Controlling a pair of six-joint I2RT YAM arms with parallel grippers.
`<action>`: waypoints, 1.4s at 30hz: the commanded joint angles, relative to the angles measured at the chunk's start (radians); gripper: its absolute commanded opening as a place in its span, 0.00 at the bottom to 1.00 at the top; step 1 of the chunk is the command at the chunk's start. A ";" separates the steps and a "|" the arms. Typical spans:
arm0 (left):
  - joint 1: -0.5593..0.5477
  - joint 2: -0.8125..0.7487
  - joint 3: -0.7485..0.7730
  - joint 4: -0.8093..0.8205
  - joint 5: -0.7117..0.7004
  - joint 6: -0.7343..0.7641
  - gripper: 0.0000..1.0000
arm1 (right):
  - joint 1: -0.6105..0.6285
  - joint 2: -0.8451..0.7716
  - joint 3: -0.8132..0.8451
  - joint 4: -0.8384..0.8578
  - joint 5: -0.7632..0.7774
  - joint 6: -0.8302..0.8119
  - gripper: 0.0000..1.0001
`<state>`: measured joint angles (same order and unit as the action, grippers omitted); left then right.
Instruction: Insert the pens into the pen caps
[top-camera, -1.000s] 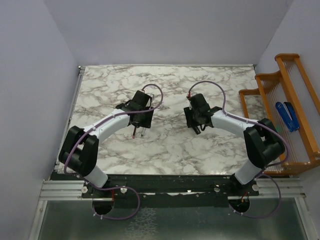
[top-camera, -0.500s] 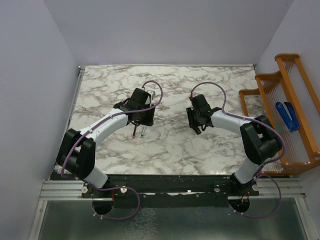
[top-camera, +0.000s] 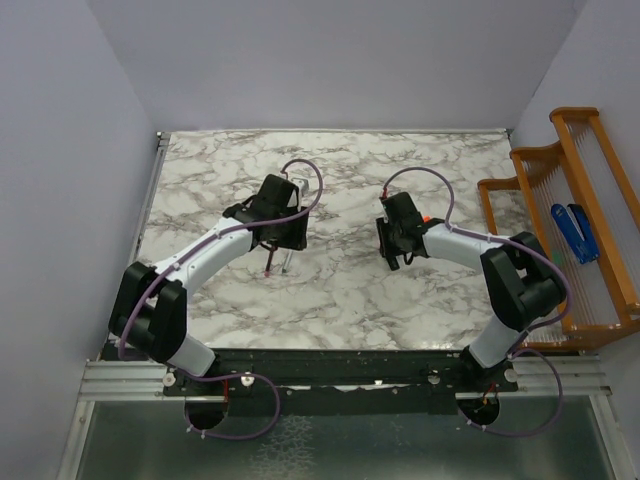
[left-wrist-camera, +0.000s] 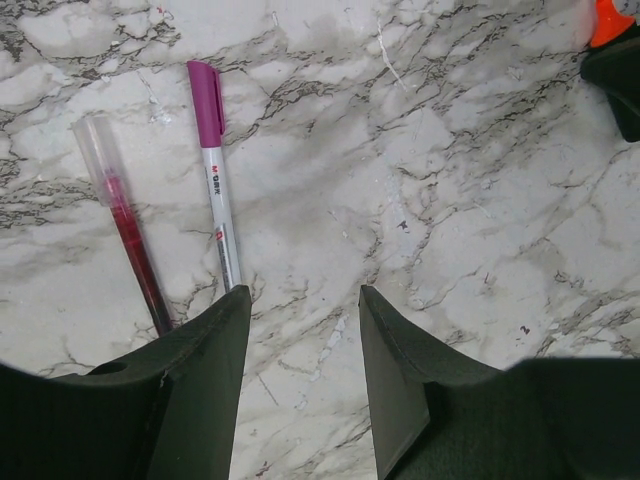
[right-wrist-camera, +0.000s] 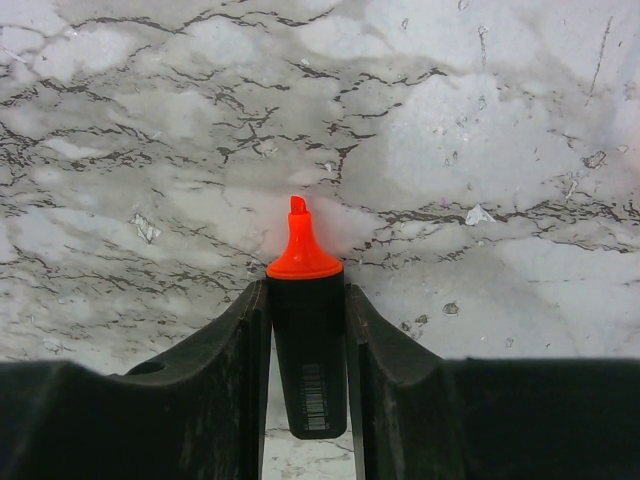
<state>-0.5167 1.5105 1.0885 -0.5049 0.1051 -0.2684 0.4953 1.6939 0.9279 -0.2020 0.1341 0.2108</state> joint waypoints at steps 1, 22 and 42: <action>0.012 -0.050 0.016 -0.003 0.023 -0.006 0.48 | -0.006 -0.005 -0.021 -0.016 -0.029 -0.001 0.21; -0.101 -0.327 -0.498 0.897 0.351 -0.251 0.49 | 0.024 -0.477 -0.019 0.181 -0.254 0.283 0.13; -0.207 -0.216 -0.471 1.188 0.219 -0.298 0.55 | 0.198 -0.456 0.076 0.141 -0.112 0.294 0.11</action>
<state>-0.7143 1.2526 0.5705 0.6228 0.3305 -0.5613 0.6682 1.2304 0.9642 -0.0486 -0.0380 0.5053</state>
